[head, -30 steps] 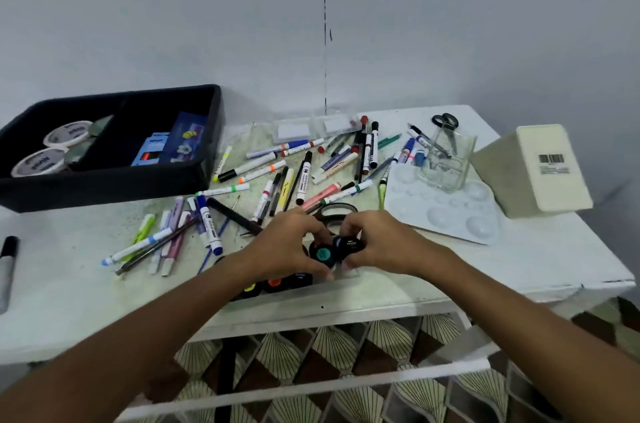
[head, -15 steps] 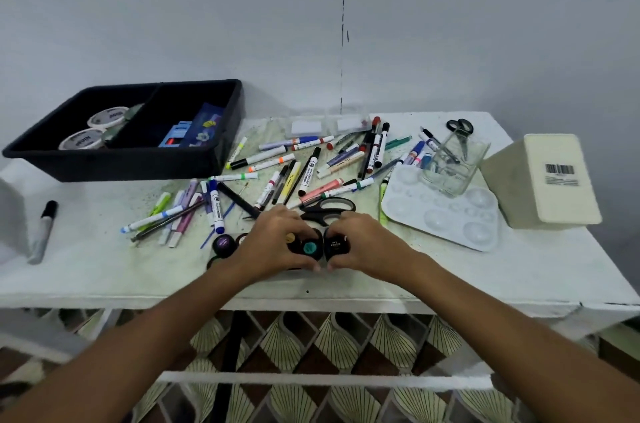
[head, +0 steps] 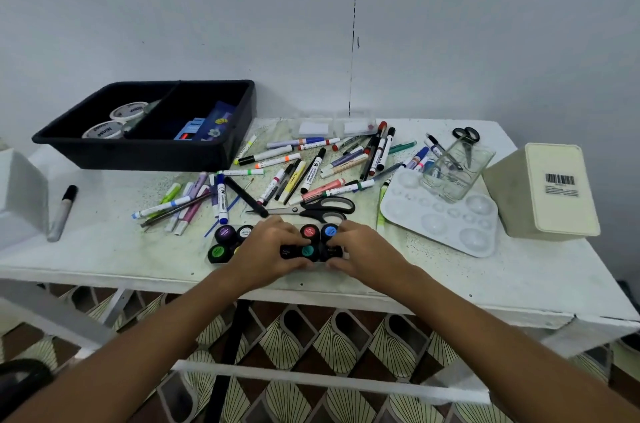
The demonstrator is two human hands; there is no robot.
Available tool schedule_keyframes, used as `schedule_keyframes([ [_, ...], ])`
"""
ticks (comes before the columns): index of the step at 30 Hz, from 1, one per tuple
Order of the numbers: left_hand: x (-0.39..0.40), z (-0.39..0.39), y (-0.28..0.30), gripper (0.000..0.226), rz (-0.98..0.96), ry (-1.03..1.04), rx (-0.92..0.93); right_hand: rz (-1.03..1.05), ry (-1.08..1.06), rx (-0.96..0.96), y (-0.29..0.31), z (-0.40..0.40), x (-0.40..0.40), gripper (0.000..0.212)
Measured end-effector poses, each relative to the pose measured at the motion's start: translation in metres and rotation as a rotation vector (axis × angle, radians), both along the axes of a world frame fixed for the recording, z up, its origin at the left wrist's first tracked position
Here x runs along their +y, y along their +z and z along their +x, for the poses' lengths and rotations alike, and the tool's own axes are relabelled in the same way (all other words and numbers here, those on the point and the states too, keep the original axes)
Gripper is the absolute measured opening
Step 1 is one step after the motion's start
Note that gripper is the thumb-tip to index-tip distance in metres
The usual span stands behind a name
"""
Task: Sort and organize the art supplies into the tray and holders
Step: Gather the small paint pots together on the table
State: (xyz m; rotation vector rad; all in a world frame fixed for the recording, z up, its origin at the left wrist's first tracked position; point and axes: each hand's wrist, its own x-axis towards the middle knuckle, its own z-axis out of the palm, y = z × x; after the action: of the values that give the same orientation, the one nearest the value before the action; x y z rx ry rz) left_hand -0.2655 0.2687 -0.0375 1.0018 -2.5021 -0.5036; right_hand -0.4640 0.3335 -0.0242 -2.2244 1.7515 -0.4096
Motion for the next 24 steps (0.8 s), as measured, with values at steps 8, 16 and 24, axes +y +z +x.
schedule_keyframes([
  [8, -0.0003, -0.0024, -0.0002, 0.037, -0.029, -0.027, -0.069, -0.068, -0.046, 0.008, -0.0012, 0.0020, 0.0036, 0.036],
  [16, 0.0014, -0.0012, 0.0032, 0.033, -0.089, -0.074, -0.105, -0.077, -0.075, 0.007, 0.0014, 0.0083, 0.0012, 0.029],
  [24, -0.0003, 0.0013, 0.0003, 0.023, -0.109, -0.075, -0.063, -0.128, 0.023, 0.023, -0.0028, 0.0011, 0.0013, 0.024],
])
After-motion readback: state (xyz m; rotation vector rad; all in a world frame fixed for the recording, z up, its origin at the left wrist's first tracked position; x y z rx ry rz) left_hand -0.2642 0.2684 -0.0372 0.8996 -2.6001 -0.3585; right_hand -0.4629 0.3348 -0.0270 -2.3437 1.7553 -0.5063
